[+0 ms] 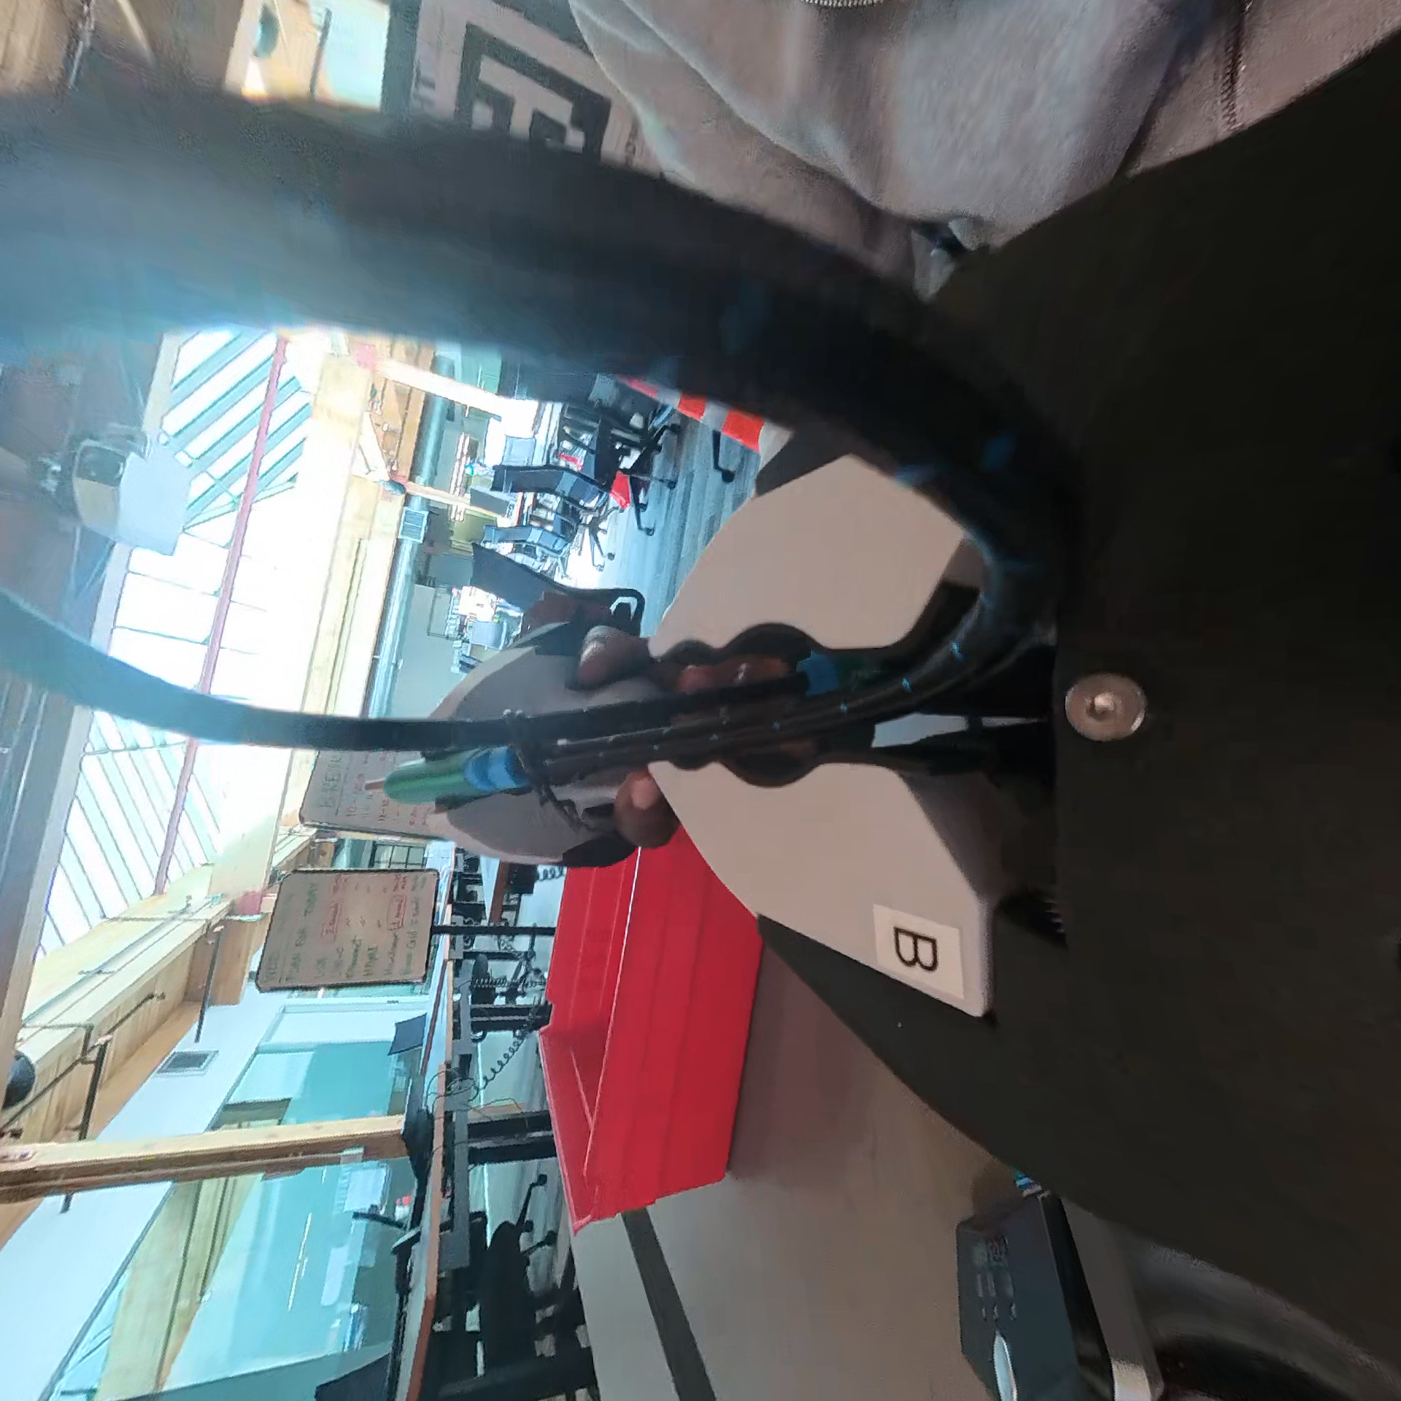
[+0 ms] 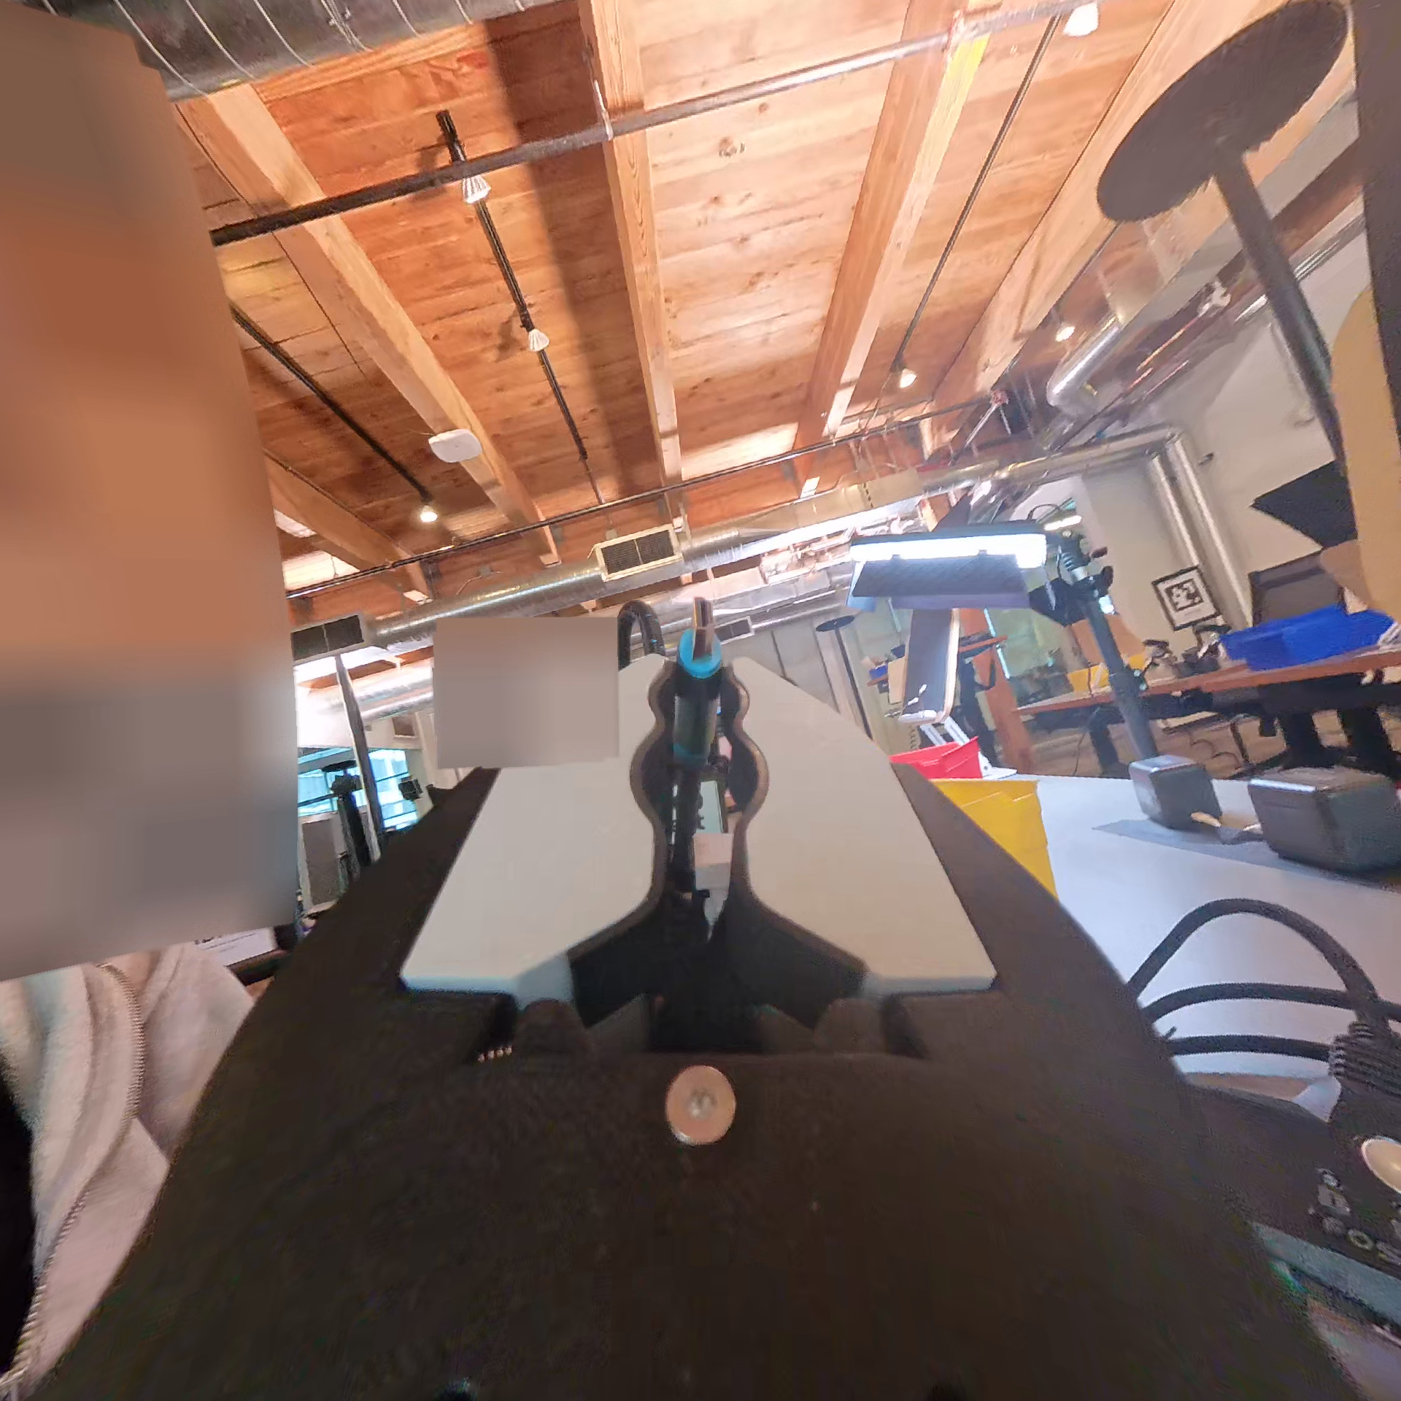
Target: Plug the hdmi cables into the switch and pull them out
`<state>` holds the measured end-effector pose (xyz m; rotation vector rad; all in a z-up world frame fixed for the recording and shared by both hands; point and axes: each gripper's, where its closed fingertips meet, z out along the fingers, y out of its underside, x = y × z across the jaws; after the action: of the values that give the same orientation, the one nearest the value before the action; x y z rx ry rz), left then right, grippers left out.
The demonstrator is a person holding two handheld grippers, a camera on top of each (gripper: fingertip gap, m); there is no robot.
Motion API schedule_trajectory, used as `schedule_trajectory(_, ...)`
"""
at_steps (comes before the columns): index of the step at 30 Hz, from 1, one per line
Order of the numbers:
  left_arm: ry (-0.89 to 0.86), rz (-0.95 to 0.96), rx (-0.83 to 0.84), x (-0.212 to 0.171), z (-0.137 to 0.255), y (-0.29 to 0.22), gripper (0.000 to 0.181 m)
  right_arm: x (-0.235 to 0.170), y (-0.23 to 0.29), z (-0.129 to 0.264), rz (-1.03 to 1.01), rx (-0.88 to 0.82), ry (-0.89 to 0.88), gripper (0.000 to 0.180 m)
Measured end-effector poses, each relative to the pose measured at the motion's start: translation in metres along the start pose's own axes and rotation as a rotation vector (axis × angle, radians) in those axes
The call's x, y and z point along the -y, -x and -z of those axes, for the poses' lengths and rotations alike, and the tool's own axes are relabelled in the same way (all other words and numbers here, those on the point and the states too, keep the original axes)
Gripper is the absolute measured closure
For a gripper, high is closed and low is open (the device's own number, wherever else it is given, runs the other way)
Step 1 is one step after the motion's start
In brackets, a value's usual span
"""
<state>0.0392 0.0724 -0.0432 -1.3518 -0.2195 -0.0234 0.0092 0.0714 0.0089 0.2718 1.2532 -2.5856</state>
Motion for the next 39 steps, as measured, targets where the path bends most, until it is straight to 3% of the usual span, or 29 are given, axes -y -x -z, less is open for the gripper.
schedule_trajectory(1, -0.010, -0.002, 0.020, 0.001, 0.001, 0.003, 0.165, 0.000, 0.001, -0.001, 0.013, -0.002, -0.009, 0.169)
schedule_trajectory(6, -0.044, -0.028, 0.111, 0.008, 0.006, 0.017, 0.175, -0.001, -0.006, -0.004, 0.086, -0.076, -0.016, 0.168)
schedule_trajectory(9, -0.082, -0.069, 0.178, 0.016, 0.010, 0.022, 0.174, 0.001, -0.018, -0.001, 0.130, -0.191, -0.031, 0.149)
schedule_trajectory(12, -0.265, -0.049, 0.297, 0.044, 0.030, 0.037, 0.175, -0.006, -0.023, 0.000, 0.281, -0.273, 0.048, 0.133)
schedule_trajectory(15, -0.482, 0.013, 0.442, 0.070, 0.067, 0.056, 0.175, -0.036, -0.021, -0.005, 0.617, -0.335, 0.265, 0.129)
schedule_trajectory(17, -0.588, 0.074, 0.493, 0.079, 0.087, 0.065, 0.175, -0.054, -0.025, -0.007, 0.956, -0.424, 0.402, 0.128)
schedule_trajectory(19, -0.655, 0.125, 0.491, 0.083, 0.096, 0.068, 0.175, -0.066, -0.026, -0.010, 1.312, -0.498, 0.477, 0.135)
schedule_trajectory(21, -0.669, 0.163, 0.460, 0.082, 0.095, 0.067, 0.175, -0.079, -0.023, -0.016, 1.448, -0.506, 0.507, 0.141)
schedule_trajectory(25, -0.651, 0.190, 0.423, 0.077, 0.085, 0.064, 0.175, -0.076, -0.030, -0.022, 1.338, -0.588, 0.485, 0.148)
schedule_trajectory(27, -0.639, 0.195, 0.402, 0.076, 0.080, 0.062, 0.175, -0.074, -0.038, -0.019, 1.329, -0.606, 0.506, 0.168)
schedule_trajectory(30, -0.609, 0.137, 0.339, 0.080, 0.073, 0.050, 0.174, -0.067, -0.031, -0.018, 1.218, -0.560, 0.438, 0.168)
schedule_trajectory(34, -0.403, -0.234, 0.239, 0.079, 0.049, 0.009, 0.132, -0.038, -0.004, -0.024, 0.611, -0.313, 0.198, 0.168)
schedule_trajectory(36, -0.280, -0.401, 0.226, 0.067, 0.039, 0.000, 0.121, -0.029, 0.001, -0.020, 0.254, -0.170, 0.139, 0.168)
schedule_trajectory(39, -0.144, -0.503, 0.165, 0.046, 0.029, -0.007, 0.118, -0.027, -0.005, -0.013, -0.172, -0.031, 0.099, 0.167)
